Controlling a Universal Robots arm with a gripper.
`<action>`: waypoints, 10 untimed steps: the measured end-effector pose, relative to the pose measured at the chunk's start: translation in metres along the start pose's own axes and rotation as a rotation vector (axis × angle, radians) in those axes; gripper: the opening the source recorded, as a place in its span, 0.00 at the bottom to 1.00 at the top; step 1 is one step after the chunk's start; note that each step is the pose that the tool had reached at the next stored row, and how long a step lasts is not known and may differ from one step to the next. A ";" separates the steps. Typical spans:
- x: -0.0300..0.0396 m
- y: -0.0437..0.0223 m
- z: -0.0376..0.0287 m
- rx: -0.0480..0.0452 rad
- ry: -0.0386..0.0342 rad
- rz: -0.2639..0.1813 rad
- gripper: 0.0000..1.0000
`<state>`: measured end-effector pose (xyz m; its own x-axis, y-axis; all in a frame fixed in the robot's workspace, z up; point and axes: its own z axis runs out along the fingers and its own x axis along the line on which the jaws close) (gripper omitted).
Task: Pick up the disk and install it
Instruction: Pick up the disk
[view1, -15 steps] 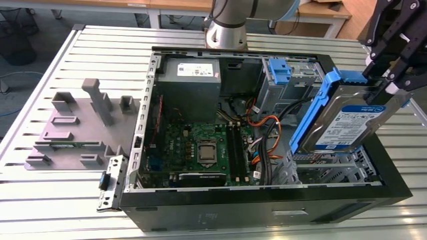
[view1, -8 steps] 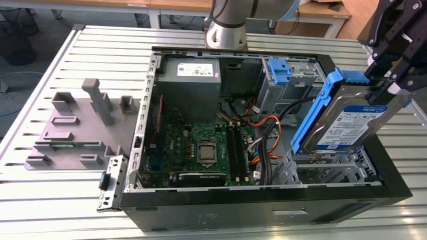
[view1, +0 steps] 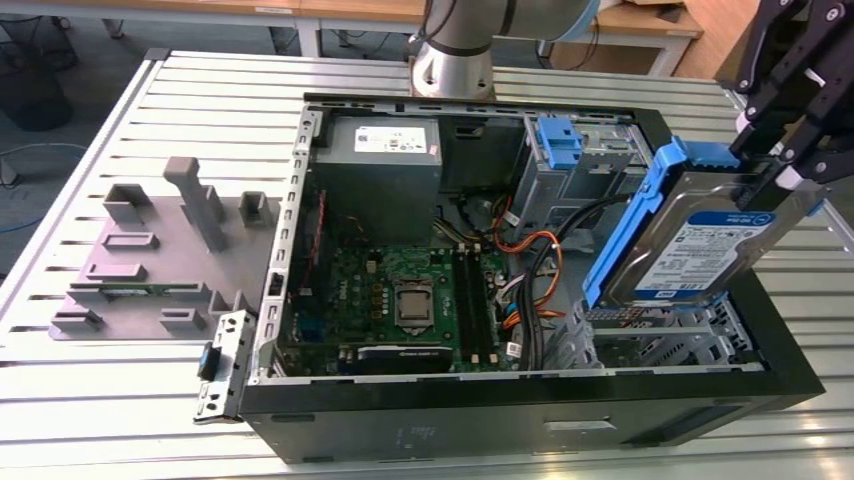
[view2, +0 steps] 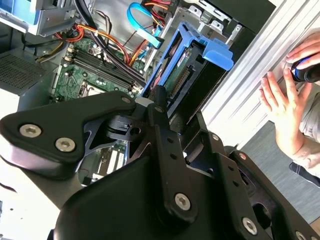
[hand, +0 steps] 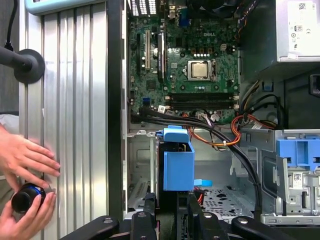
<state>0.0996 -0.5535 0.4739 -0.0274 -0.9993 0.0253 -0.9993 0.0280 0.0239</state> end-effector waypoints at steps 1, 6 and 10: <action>0.0000 0.0000 0.0004 0.0001 -0.0042 0.000 0.35; 0.0000 -0.0001 0.0032 -0.0001 -0.0218 -0.001 0.35; 0.0007 -0.0026 0.0065 0.0000 -0.0220 0.001 0.35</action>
<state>0.1020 -0.5545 0.4674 -0.0291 -0.9996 0.0033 -0.9993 0.0292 0.0239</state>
